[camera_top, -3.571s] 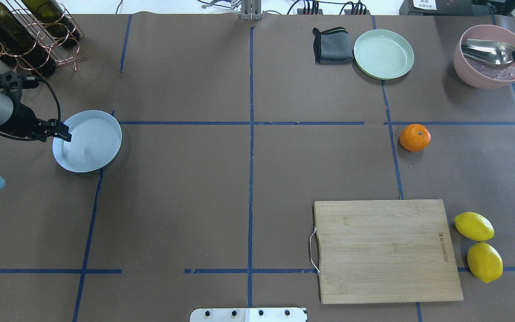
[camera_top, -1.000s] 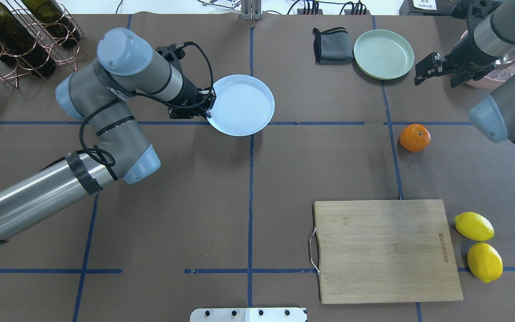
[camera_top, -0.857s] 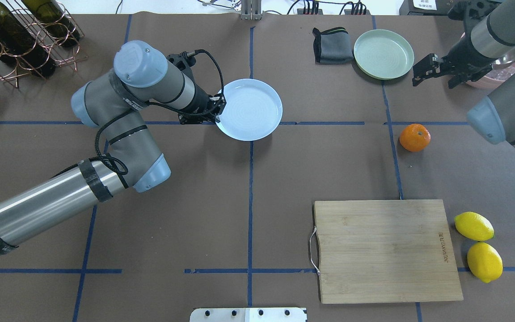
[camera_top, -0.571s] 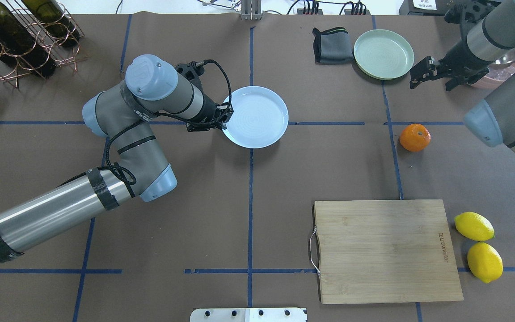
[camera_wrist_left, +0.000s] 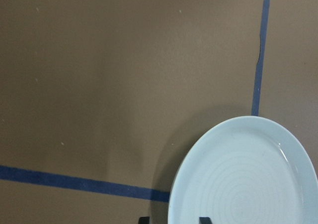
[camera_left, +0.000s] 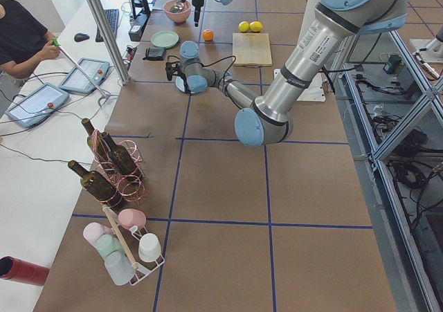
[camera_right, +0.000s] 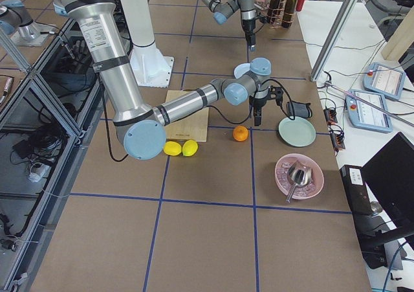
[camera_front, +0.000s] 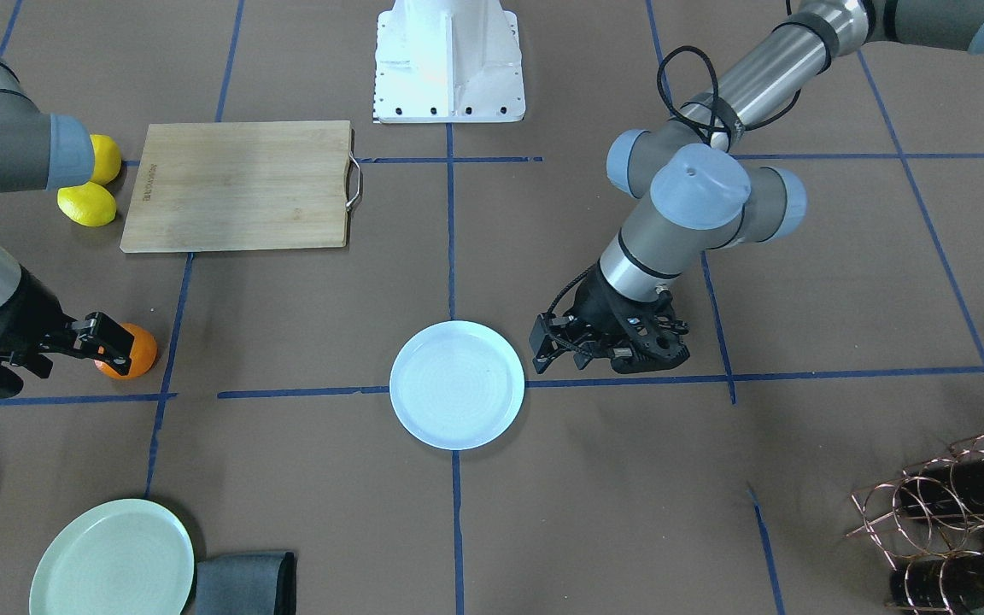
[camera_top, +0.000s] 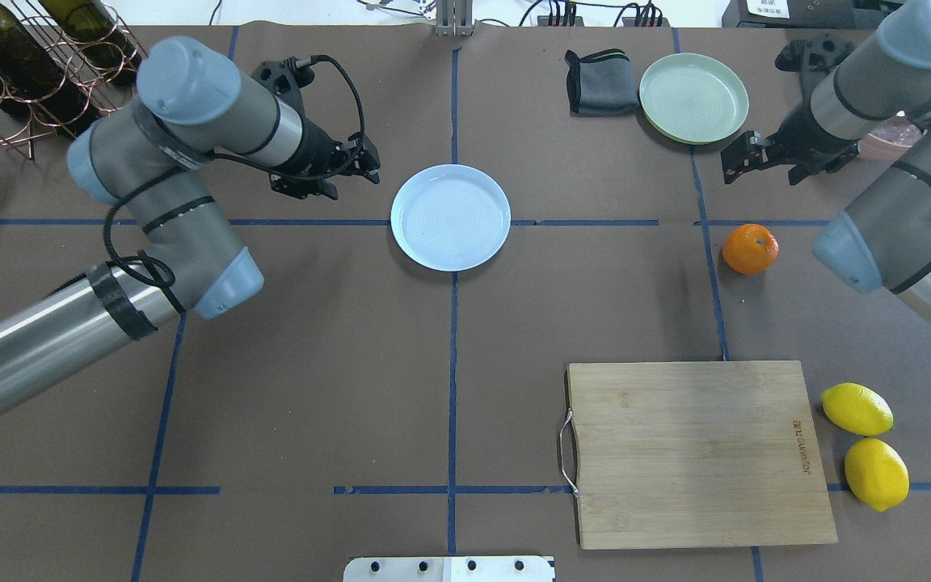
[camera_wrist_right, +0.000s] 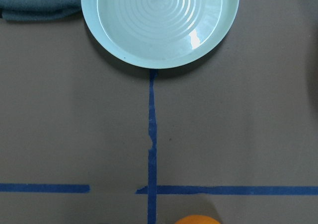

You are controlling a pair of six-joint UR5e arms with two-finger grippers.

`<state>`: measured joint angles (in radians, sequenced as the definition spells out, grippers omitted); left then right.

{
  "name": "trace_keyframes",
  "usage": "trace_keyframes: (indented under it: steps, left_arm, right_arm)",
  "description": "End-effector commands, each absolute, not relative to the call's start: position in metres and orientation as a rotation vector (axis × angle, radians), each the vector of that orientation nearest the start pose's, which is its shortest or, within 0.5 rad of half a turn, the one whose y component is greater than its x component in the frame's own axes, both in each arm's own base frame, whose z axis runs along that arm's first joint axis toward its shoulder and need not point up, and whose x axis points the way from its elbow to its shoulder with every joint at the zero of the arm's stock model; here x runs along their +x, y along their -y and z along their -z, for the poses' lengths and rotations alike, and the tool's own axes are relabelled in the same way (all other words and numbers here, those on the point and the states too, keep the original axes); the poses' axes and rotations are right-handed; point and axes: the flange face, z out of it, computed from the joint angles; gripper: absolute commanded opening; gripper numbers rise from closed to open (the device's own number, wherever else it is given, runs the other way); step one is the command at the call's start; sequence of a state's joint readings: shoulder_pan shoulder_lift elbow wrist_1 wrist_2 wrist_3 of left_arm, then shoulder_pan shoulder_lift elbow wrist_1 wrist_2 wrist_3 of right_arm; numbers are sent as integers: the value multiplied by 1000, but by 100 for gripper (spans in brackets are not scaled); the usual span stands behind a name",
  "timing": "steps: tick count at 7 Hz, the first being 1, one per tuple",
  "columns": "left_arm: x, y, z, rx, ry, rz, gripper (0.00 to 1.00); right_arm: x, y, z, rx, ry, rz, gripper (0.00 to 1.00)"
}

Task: Pick orange to plate
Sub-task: 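Grasp the orange with the right gripper while the left arm withdraws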

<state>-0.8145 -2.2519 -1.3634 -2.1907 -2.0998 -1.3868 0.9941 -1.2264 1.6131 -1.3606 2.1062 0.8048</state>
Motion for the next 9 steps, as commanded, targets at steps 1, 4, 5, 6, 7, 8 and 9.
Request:
trace_keyframes:
  steps: [1, 4, 5, 6, 7, 8, 9]
  left_arm:
    - [387, 624, -271, 94, -1169, 221, 100]
    - [377, 628, -283, 110, -1156, 205, 100]
    - [376, 629, -283, 114, -1156, 206, 100]
    - [372, 632, -285, 119, -1153, 213, 100]
    - [372, 632, -285, 118, -1153, 215, 100]
    - [372, 632, -285, 118, -1153, 215, 100]
    - [371, 632, -286, 119, -1151, 215, 100]
  right_arm:
    - [-302, 563, -448, 109, 724, -40, 100]
    - [-321, 558, -473, 66, 694, -12, 100]
    - [-325, 556, -477, 57, 691, -7, 100]
    - [-327, 554, -479, 52, 688, -4, 100]
    - [-329, 553, -490, 36, 675, -5, 100]
    - [-331, 553, -495, 27, 670, -5, 100]
    - [-332, 553, -495, 23, 670, -7, 100]
